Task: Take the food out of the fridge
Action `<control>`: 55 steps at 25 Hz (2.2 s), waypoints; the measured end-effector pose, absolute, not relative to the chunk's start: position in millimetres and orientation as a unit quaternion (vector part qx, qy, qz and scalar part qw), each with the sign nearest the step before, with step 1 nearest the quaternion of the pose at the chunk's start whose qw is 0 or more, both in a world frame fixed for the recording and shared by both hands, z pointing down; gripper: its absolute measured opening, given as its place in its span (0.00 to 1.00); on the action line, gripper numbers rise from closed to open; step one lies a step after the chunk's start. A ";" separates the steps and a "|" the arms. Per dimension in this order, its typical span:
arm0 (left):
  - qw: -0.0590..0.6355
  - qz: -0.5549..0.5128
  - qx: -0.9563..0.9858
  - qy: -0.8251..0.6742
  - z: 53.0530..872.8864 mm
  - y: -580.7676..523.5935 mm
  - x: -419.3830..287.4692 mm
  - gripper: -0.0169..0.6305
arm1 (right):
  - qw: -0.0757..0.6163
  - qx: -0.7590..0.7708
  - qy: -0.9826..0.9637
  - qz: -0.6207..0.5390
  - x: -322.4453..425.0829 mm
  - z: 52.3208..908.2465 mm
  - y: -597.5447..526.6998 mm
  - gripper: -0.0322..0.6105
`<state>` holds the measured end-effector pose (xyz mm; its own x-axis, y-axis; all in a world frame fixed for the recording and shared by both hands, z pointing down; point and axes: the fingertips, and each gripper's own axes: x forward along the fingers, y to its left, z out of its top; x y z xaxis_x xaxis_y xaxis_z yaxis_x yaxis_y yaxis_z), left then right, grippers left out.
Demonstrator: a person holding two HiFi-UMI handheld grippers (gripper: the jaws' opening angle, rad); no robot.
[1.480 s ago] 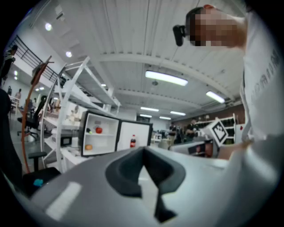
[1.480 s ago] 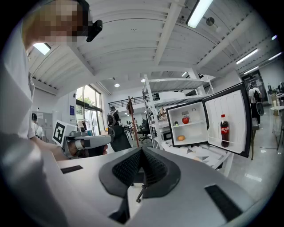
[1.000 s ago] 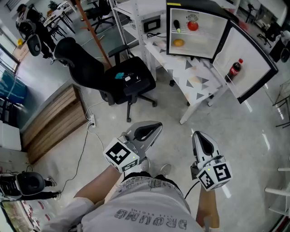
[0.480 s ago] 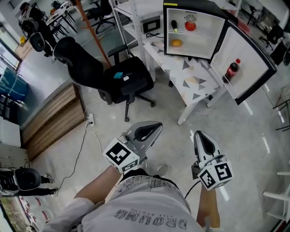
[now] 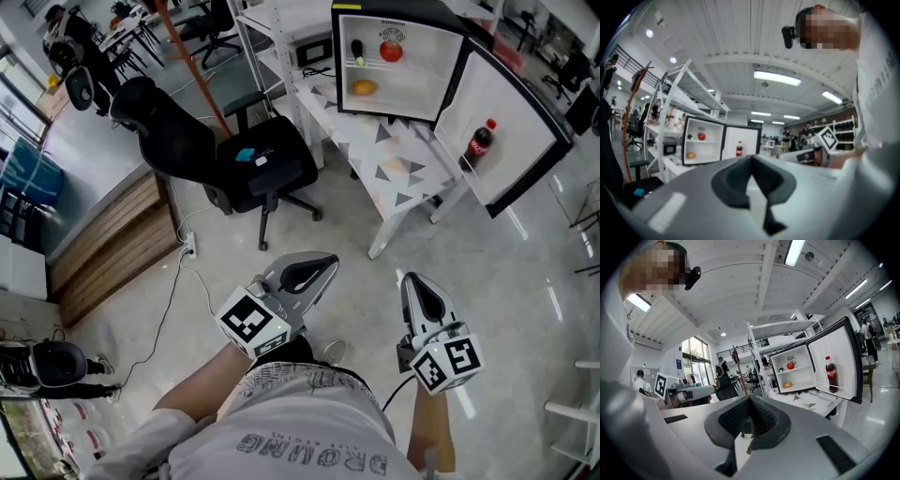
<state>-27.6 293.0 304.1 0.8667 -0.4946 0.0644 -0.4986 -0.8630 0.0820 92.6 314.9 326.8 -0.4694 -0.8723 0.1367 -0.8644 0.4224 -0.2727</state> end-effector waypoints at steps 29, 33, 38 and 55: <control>0.063 0.018 0.964 -0.258 330.8 171.3 -15.2 0.04 | -0.003 -0.522 0.837 -0.161 109.6 350.5 200.7 0.05; 0.071 0.019 0.963 -0.259 335.0 141.9 -19.9 0.04 | -0.004 -0.522 0.836 -0.167 104.1 353.5 174.0 0.05; 0.077 0.018 0.964 -0.254 338.9 105.3 -24.3 0.04 | -0.011 -0.525 0.834 -0.171 98.1 356.1 139.2 0.05; 0.091 0.014 0.968 -0.235 339.1 -13.7 -43.2 0.04 | -0.024 -0.544 0.820 -0.178 79.1 352.1 28.7 0.05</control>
<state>-43.2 -13.7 339.1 0.8893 -0.4519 0.0701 -0.4571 -0.8733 0.1687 79.1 28.7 352.1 -0.4067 -0.8834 0.2327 -0.9004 0.3446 -0.2656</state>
